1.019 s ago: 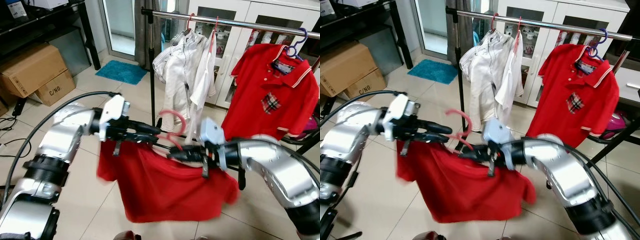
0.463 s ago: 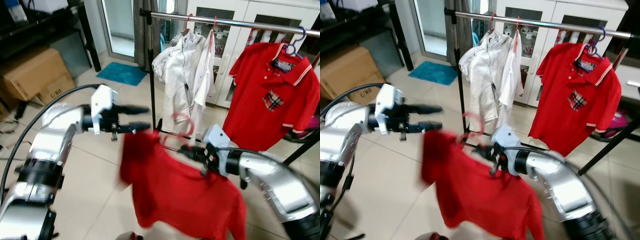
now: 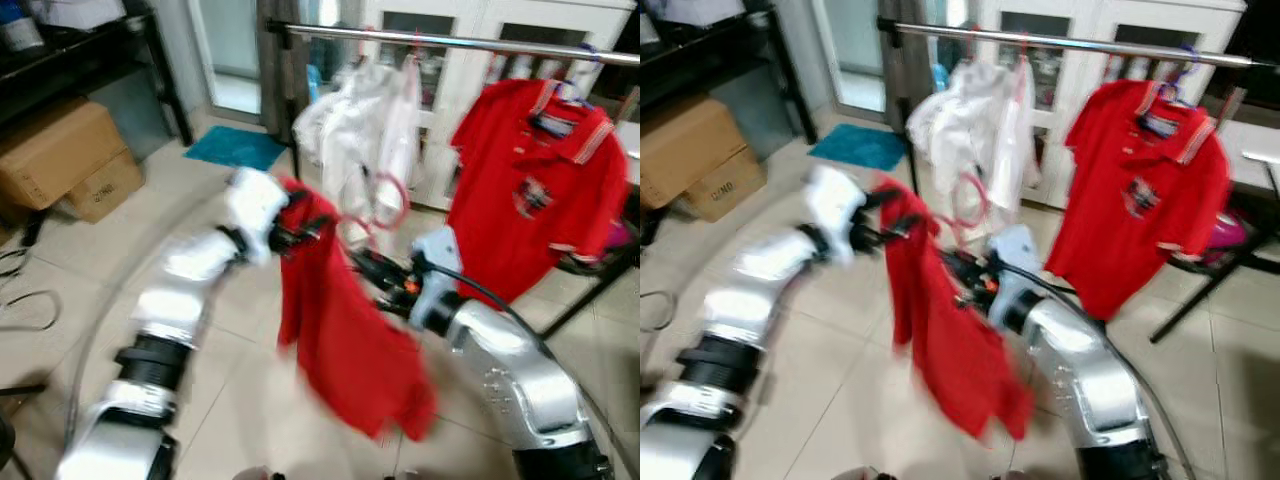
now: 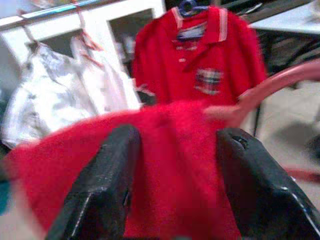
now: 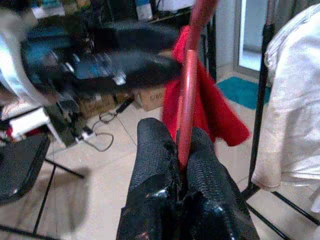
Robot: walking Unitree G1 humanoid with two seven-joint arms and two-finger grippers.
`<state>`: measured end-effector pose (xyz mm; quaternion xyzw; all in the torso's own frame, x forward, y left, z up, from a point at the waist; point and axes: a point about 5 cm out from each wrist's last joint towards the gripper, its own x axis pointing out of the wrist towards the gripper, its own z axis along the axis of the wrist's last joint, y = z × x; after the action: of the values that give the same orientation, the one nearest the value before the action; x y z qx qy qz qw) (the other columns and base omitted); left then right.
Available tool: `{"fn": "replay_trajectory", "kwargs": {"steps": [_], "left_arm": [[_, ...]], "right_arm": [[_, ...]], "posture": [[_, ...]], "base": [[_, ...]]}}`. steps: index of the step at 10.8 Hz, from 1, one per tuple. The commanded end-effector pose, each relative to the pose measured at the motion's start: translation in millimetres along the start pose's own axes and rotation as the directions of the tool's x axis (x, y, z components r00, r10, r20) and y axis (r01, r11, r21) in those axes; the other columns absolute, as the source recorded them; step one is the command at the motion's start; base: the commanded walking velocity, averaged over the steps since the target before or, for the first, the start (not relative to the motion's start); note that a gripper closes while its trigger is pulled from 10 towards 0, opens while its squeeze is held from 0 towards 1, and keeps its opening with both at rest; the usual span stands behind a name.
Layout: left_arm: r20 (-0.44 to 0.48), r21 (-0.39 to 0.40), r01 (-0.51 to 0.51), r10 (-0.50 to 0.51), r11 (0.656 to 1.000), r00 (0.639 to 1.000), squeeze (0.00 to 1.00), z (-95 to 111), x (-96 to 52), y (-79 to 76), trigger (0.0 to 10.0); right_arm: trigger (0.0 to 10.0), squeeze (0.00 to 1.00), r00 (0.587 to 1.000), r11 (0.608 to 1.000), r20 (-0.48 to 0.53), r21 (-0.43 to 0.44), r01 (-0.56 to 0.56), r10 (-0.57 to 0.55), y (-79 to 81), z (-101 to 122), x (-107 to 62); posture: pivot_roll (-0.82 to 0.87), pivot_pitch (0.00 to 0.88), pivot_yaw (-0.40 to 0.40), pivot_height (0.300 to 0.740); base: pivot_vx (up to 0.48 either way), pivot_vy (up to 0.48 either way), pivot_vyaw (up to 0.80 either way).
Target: Hang hanger
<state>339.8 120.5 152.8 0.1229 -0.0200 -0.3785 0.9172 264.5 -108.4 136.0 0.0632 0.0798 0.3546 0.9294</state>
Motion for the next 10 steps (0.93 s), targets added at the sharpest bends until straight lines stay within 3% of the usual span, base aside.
{"fn": "replay_trajectory", "kwargs": {"steps": [1,2,4,6,7,8,10], "left_arm": [[-0.007,0.041,-0.089,0.090,0.995,0.996,0.00,-4,-0.5,4.1,10.0],[0.015,0.045,-0.149,0.148,0.988,0.989,0.00,-7,6.4,-3.1,10.0],[0.018,0.054,-0.147,0.146,0.988,0.989,0.00,-8,12.8,-18.3,10.0],[0.036,0.052,-0.198,0.196,0.979,0.980,0.00,-11,14.6,-27.7,10.0],[0.049,0.045,-0.187,0.185,0.981,0.981,0.00,-11,15.9,-32.7,4.2],[0.058,0.052,-0.180,0.177,0.982,0.982,0.00,-11,17.8,-37.2,0.0],[0.086,0.011,-0.203,0.202,0.979,0.976,0.00,-9,17.4,-38.8,0.0]], "right_arm": [[0.0,0.00,0.996,0.998,0.057,0.006,-0.065,0.065,8.8,12,-1.1],[0.0,0.00,0.992,0.993,0.058,0.025,-0.117,0.115,16.3,13,-1.9],[0.0,0.00,0.988,0.989,0.057,0.029,-0.143,0.141,19.5,16,-3.3],[0.0,0.00,0.988,0.990,0.083,0.043,-0.133,0.130,13.9,24,-3.4],[0.0,0.00,0.985,0.988,0.102,0.057,-0.146,0.140,13.2,29,-3.7],[0.0,0.00,0.982,0.985,0.112,0.063,-0.160,0.153,12.4,32,-4.3],[0.0,0.00,0.982,0.984,0.109,0.064,-0.164,0.156,10.1,34,-5.0]], "posture": [[-0.14,0.000,0.066,0.740],[-0.14,0.000,0.065,0.740],[-0.15,0.000,0.070,0.740],[-0.16,0.000,0.071,0.740],[-0.16,0.000,0.069,0.740],[-0.16,0.000,0.068,0.740],[-0.15,0.000,0.061,0.740]], "base": [[0.000,0.000,0.00],[0.000,0.000,0.00],[0.000,0.000,0.00],[0.000,0.000,0.00],[0.000,0.000,0.00],[0.000,0.000,0.00],[0.000,0.000,0.00]]}}
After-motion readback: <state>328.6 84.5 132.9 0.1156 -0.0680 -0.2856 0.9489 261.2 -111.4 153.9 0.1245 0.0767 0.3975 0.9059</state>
